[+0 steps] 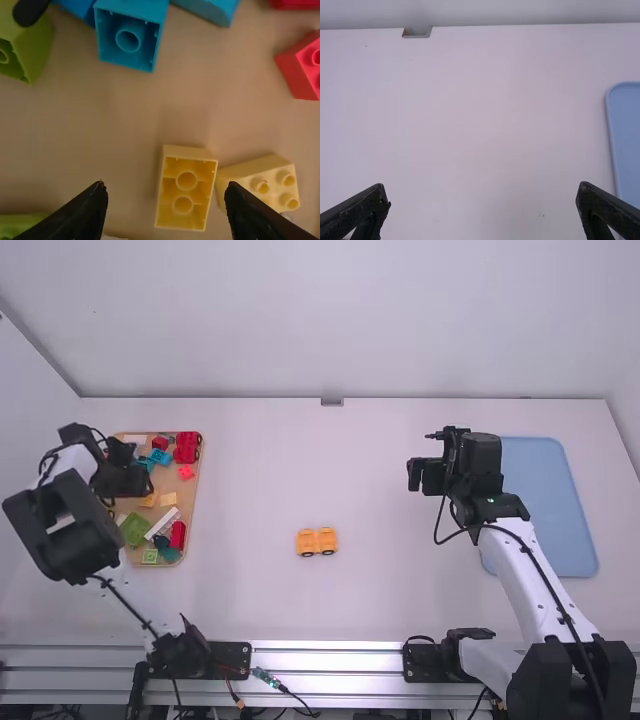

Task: Assemble lego blocks to make yellow taxi

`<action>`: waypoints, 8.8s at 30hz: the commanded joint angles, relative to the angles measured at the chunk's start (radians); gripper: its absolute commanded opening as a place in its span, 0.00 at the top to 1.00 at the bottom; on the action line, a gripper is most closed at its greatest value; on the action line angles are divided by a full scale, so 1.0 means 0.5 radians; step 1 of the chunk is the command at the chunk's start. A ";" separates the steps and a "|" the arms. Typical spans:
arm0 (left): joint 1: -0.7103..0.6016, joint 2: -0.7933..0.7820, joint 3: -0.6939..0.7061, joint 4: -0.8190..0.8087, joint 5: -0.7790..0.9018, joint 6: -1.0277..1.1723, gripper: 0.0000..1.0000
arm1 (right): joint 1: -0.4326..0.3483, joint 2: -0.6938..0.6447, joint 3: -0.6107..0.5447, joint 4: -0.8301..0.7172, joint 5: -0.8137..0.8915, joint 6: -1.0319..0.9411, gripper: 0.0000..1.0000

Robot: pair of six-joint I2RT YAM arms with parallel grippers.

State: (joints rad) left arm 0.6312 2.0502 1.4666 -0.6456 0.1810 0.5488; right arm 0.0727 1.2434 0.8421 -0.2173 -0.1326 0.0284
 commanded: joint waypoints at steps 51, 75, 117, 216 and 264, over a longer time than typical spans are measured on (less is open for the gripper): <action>-0.072 0.167 -0.065 0.034 -0.223 -0.293 0.58 | 0.078 -0.009 0.043 0.014 0.005 -0.019 0.01; -0.076 0.166 -0.082 -0.019 -0.238 -0.532 0.48 | 0.077 -0.009 0.043 0.015 0.005 -0.021 0.01; -0.169 -0.740 -0.357 0.183 0.702 -0.373 0.98 | 0.078 -0.009 0.045 0.210 -0.724 -0.128 0.01; -1.746 -1.057 -1.630 3.424 2.086 -1.737 0.01 | 0.389 0.806 0.100 2.367 -2.682 0.683 0.80; -1.250 -1.057 -1.295 1.647 1.907 -0.380 0.01 | 0.508 0.678 0.842 -1.190 0.014 -1.263 0.99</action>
State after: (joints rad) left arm 0.0002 1.5188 0.7624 0.2352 1.2247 0.1440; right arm 0.2935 1.5871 1.2499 -0.7860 -0.3355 -0.4839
